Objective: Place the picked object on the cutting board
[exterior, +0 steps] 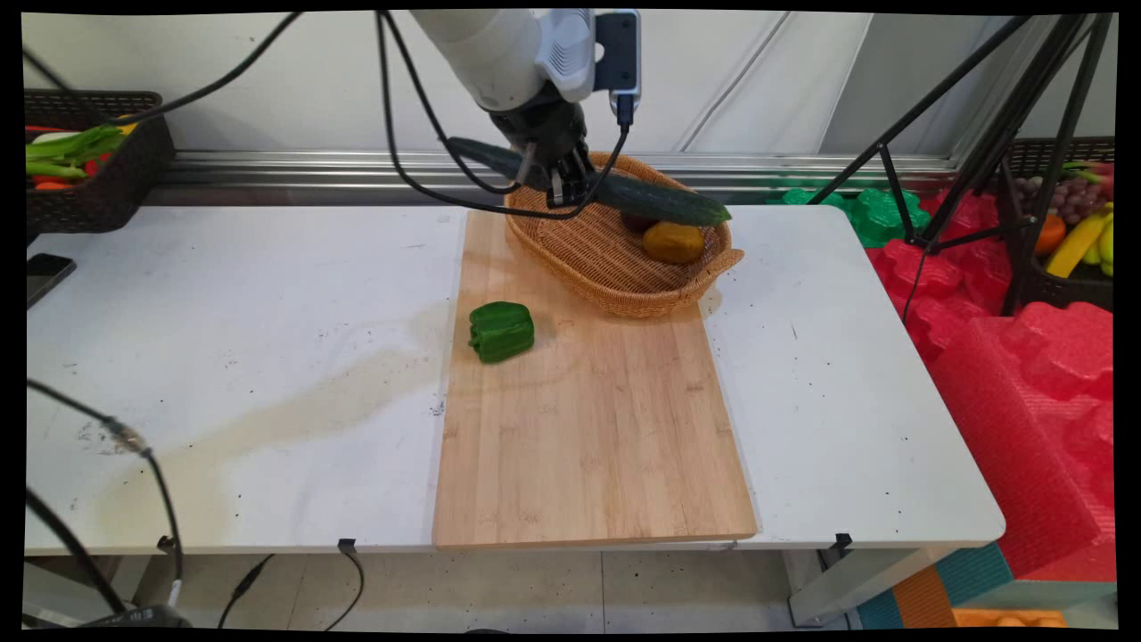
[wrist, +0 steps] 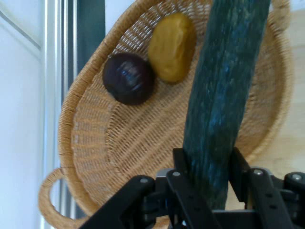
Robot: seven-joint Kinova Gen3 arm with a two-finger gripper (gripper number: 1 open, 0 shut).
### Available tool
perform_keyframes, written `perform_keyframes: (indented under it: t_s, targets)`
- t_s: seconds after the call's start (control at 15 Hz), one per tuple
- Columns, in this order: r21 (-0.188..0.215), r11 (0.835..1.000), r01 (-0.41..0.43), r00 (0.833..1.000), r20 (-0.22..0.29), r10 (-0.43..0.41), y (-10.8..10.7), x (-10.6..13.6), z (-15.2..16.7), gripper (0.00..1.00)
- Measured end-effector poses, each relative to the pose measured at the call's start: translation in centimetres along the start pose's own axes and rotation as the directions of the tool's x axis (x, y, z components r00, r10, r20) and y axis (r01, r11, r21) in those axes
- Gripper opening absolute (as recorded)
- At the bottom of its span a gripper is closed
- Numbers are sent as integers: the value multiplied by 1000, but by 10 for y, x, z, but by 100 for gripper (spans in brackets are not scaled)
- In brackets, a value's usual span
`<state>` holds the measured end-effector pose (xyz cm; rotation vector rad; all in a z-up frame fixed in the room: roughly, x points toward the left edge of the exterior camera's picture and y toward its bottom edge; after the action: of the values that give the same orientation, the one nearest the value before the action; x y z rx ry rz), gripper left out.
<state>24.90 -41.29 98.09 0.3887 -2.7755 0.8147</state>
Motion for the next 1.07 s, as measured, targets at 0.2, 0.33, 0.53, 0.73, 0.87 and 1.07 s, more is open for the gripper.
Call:
perform_keyframes:
  t_s: [0.2, 0.33, 0.53, 0.73, 0.87, 1.07]
  targets:
    - [-22, 996, 85, 996, -16, -85, 16, -1, -26, 0]
    - [-42, 988, 147, 989, -20, -148, 29, -4, -40, 0]
    - [-89, 964, 252, 967, -9, -254, 57, -12, -60, 0]
    - [-123, 948, 293, 956, 7, -294, 77, -18, -66, 0]
    - [-144, 941, 307, 951, 17, -308, 90, -22, -67, 0]
    - [-173, 935, 311, 950, 24, -311, 107, -25, -62, 0]
